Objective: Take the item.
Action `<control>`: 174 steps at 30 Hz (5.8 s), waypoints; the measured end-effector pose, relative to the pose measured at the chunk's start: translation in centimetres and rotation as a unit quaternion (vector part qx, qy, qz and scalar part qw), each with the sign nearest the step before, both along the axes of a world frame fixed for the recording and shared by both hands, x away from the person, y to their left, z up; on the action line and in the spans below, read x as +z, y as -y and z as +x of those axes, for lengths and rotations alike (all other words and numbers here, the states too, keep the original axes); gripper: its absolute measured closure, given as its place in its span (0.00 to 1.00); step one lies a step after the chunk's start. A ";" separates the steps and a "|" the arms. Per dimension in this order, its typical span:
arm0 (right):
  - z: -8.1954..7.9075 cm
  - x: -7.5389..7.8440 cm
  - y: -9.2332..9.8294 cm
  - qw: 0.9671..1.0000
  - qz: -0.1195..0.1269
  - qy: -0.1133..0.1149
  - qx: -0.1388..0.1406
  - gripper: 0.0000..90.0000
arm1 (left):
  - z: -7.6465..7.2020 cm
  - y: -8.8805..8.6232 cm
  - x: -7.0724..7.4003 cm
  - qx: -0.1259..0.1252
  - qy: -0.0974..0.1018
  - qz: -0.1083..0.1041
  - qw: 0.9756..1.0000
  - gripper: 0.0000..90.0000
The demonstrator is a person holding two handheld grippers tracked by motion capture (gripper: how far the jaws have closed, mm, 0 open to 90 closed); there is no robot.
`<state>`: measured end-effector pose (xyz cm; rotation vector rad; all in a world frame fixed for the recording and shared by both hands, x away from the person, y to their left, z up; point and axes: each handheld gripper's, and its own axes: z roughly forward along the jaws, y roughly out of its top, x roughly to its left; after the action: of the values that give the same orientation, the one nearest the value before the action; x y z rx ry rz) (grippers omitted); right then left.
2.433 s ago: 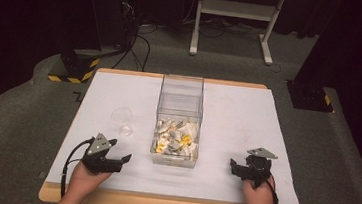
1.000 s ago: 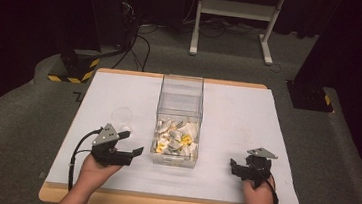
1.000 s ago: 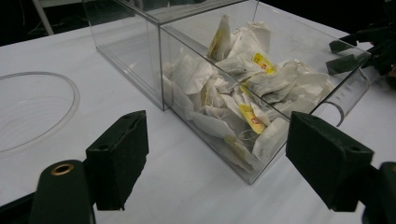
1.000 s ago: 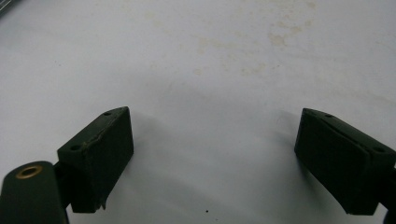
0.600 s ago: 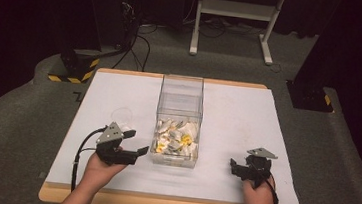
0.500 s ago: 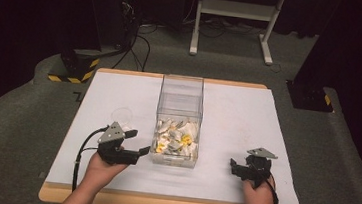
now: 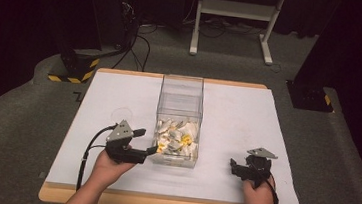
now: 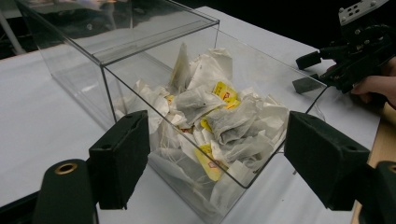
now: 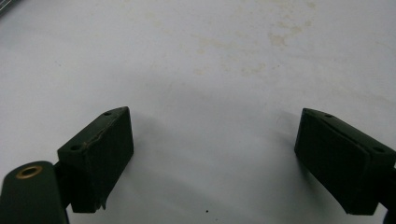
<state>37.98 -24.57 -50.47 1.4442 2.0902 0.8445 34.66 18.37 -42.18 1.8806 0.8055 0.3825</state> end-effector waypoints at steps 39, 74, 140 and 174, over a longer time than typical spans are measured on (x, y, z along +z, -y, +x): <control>0.0 0.0 0.0 1.000 0.000 0.000 0.000 0.13 | 2.1 4.8 0.7 -0.045 -0.010 0.044 0.998 0.28; 0.0 0.0 0.0 1.000 0.000 -0.001 0.001 0.13 | 4.5 8.8 0.4 -0.072 -0.054 0.159 0.983 0.49; 0.0 0.0 0.0 1.000 0.000 -0.001 0.001 0.13 | 2.5 4.4 0.9 -0.039 0.011 0.031 0.999 0.98; 0.0 0.0 0.0 1.000 0.000 -0.001 0.001 0.13 | 2.4 2.0 1.3 -0.020 0.021 -0.053 0.998 0.98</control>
<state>37.97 -24.58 -50.45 1.4444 2.0922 0.8454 37.04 16.37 -40.89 1.7805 0.7460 0.3464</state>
